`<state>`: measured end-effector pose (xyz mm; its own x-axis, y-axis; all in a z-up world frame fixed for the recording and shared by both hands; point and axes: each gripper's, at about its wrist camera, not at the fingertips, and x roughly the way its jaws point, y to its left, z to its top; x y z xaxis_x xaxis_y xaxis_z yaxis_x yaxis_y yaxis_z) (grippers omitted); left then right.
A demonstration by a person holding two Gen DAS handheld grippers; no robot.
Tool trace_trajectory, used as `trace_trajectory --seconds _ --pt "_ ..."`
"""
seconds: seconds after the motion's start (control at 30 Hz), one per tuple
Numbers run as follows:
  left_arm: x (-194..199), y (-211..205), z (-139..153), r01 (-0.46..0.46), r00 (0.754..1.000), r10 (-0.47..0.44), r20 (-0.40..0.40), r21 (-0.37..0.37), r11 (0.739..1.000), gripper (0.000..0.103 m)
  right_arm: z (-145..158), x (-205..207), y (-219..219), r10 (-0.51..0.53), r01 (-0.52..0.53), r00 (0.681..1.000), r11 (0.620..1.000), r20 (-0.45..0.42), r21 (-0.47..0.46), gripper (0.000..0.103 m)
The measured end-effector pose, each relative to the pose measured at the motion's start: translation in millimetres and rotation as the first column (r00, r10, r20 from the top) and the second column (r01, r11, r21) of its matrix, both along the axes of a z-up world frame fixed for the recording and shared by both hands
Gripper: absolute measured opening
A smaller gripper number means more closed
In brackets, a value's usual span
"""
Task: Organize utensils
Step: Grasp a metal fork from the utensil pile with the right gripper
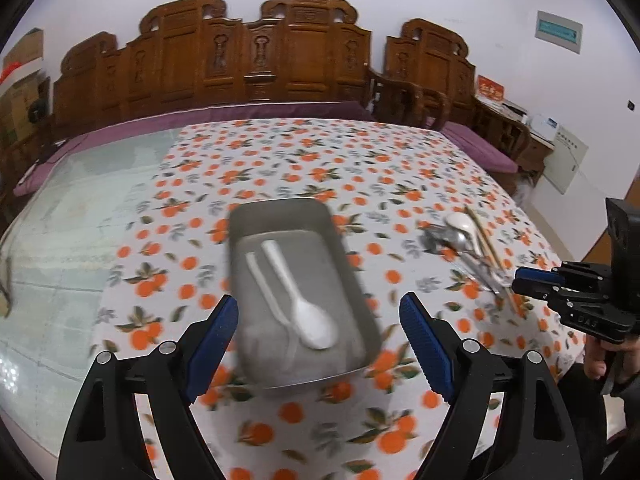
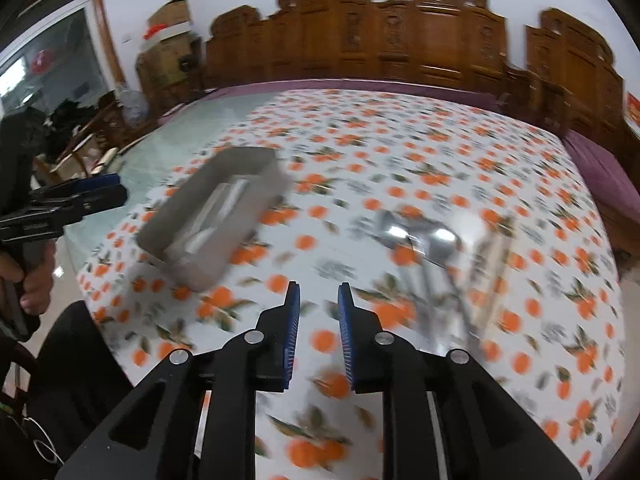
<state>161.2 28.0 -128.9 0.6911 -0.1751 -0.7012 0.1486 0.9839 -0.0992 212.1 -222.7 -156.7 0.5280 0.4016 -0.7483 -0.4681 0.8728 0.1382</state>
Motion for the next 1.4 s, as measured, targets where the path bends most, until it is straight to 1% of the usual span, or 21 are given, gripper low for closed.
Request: trace_trajectory --seconds 0.13,0.3,0.47,0.57,0.77,0.9,1.07,1.1,1.13,1.17,1.27,1.33,1.4 --pt "3 -28 -3 0.028 1.0 -0.028 0.002 0.002 1.0 0.079 -7 7 -24 -0.046 0.046 0.999 0.999 0.002 0.001 0.021" --pt "9 -54 -11 0.047 0.999 -0.047 -0.01 -0.002 0.999 0.079 -26 32 -33 -0.071 0.07 0.997 0.997 -0.021 -0.027 0.021" --pt "11 -71 -21 0.054 0.998 -0.054 -0.029 0.003 0.999 0.079 -45 64 -39 -0.104 0.105 0.993 0.995 -0.053 0.003 0.022" --pt "12 -80 -26 0.058 0.997 -0.057 -0.042 0.013 0.998 0.079 -56 79 -34 -0.101 0.101 0.993 0.995 -0.066 -0.003 0.021" --pt "15 -93 -30 0.067 0.996 -0.065 -0.055 0.035 0.997 0.079 -77 97 -23 -0.067 0.06 0.993 0.995 -0.097 -0.076 0.021" --pt "16 -100 -32 0.066 0.996 -0.065 -0.062 0.025 0.998 0.079 -78 103 -22 -0.054 0.046 0.995 0.995 -0.087 -0.086 0.021" --pt "20 -110 -37 0.064 0.996 -0.061 -0.068 0.036 0.997 0.079 -79 107 -12 -0.024 0.014 0.998 0.99 -0.064 -0.139 0.021" --pt "21 -111 -37 0.062 0.996 -0.059 -0.07 0.038 0.997 0.079 -79 106 -9 -0.014 0.005 0.998 0.987 -0.054 -0.16 0.019" --pt "23 -113 -39 0.058 0.996 -0.055 -0.073 0.039 0.998 0.079 -80 105 -8 -0.002 -0.006 0.999 0.985 -0.047 -0.172 0.011" --pt "24 -114 -40 0.054 0.996 -0.051 -0.076 0.04 0.998 0.079 -79 104 -8 0.005 -0.013 0.999 0.986 -0.05 -0.169 0.009" --pt "29 -120 -45 0.046 0.996 -0.042 -0.082 0.05 0.998 0.079 -79 103 -12 0.016 -0.025 0.998 0.99 -0.066 -0.14 0.008" --pt "34 -126 -48 0.045 0.995 -0.041 -0.089 0.053 0.998 0.079 -74 101 -17 0.012 -0.018 0.998 0.993 -0.054 -0.117 0.008" --pt "39 -132 -52 0.047 0.995 -0.042 -0.094 0.056 0.997 0.079 -61 100 -27 -0.002 0.0 1.0 0.998 -0.026 -0.07 0.008"
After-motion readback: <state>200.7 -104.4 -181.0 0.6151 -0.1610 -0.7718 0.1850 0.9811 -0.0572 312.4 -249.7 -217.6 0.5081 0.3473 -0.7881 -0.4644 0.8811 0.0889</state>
